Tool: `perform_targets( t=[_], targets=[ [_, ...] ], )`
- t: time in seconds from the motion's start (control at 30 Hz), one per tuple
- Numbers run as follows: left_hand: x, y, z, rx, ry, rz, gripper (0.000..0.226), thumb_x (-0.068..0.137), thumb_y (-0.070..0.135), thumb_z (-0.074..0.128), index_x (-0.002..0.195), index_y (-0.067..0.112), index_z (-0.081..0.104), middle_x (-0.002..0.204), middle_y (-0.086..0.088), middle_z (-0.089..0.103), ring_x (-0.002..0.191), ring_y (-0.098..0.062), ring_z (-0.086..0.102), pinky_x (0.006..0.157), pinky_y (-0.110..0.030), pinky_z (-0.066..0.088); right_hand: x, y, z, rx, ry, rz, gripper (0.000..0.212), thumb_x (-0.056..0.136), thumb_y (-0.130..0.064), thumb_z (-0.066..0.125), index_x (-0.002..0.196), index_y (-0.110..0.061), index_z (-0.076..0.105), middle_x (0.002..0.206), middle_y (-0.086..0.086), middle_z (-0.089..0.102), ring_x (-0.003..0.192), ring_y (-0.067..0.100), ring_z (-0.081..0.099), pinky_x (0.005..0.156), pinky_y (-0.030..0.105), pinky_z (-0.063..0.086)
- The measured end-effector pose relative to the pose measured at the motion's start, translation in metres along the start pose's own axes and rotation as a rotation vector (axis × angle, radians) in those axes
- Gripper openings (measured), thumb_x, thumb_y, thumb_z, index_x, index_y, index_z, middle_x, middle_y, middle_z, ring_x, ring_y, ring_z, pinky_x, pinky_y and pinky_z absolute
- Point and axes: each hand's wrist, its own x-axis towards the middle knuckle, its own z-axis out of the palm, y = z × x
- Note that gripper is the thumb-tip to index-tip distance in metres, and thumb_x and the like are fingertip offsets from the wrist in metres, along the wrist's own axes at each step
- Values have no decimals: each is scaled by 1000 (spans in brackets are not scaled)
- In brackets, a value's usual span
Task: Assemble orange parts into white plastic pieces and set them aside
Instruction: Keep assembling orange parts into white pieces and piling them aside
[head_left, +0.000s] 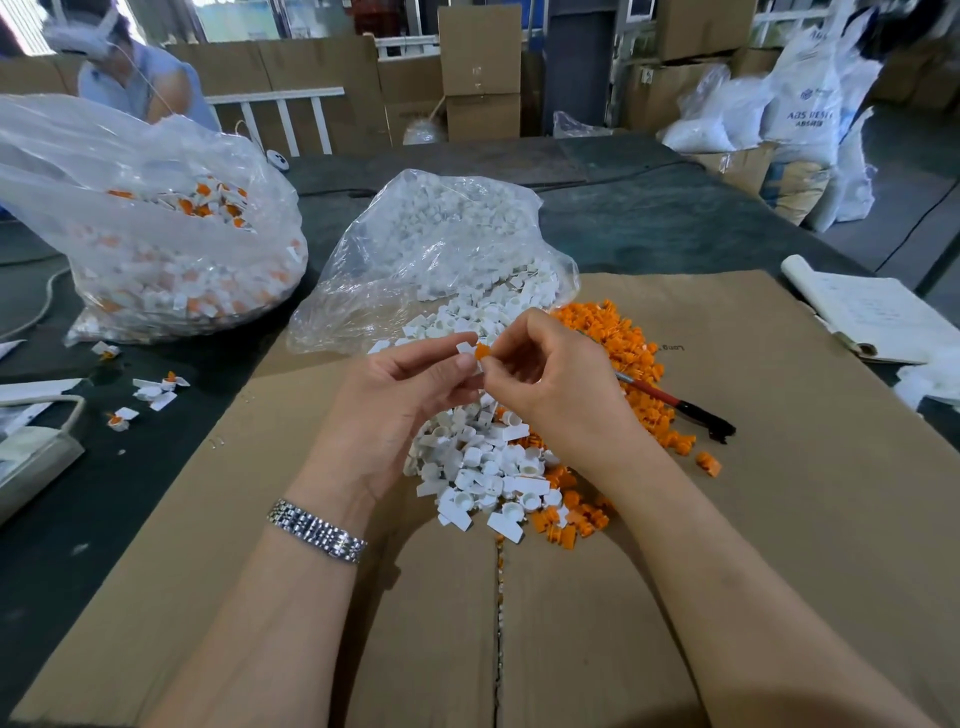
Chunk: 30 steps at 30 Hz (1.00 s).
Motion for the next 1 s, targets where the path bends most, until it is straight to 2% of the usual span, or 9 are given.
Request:
perform_targets(
  t=[0.1,0.23,0.37,0.43,0.5,0.6,0.87,1.0],
  targets=[
    [1,1,-2,-51,-11,-49,29,77,9,77,105,3,80,94,-17,78,83,-21,76,75,-24,59,1,-1,-6,44,-66,-17,19,88,-19,74,99,-19,59,82,-6,63,73,6,60,68,19,52],
    [2,2,-5,-76,-26,-72,20,77,8,76,96,7,83,87,-13,78,78,-19,76,71,-23,60,0,-3,-10,1,-152,-54,30,88,-19,74,114,-30,62,90,-3,63,81,12,63,76,25,54],
    [1,4,-5,-78,-30,-80,19,78,5,76,95,7,82,95,-16,78,82,-20,76,71,-22,60,1,-4,-10,20,-126,-66,22,88,-20,76,109,-23,70,91,0,66,83,15,64,80,33,55],
    [1,5,-4,-80,-29,-82,12,77,3,75,88,6,81,92,-15,77,80,-20,75,71,-23,60,1,-3,-10,23,-109,-58,21,87,-19,77,107,-20,71,91,0,68,84,16,65,81,34,55],
    [0,6,-3,-85,-25,-86,7,76,2,76,78,8,78,84,-13,76,77,-20,74,70,-23,60,1,-3,-10,24,-93,-57,22,86,-19,78,107,-18,73,91,0,70,84,17,67,81,33,55],
    [-1,7,-2,-101,-3,-97,11,74,0,75,72,9,79,80,-12,76,74,-21,75,71,-24,61,1,-2,-10,24,-61,-63,21,84,-19,80,104,-17,74,87,-2,70,79,13,68,78,27,57],
    [1,7,-2,-60,58,-120,7,68,6,80,75,6,82,82,-16,78,72,-23,77,67,-23,61,1,1,-8,-10,-24,-80,20,82,-20,81,101,-16,75,82,-5,70,75,10,67,70,16,54],
    [0,5,-2,-10,73,-120,11,67,7,82,78,5,81,84,-18,78,75,-24,77,69,-22,60,1,2,-7,-73,-26,-104,20,82,-19,81,100,-13,75,81,-6,68,69,9,62,66,15,51]
  ],
)
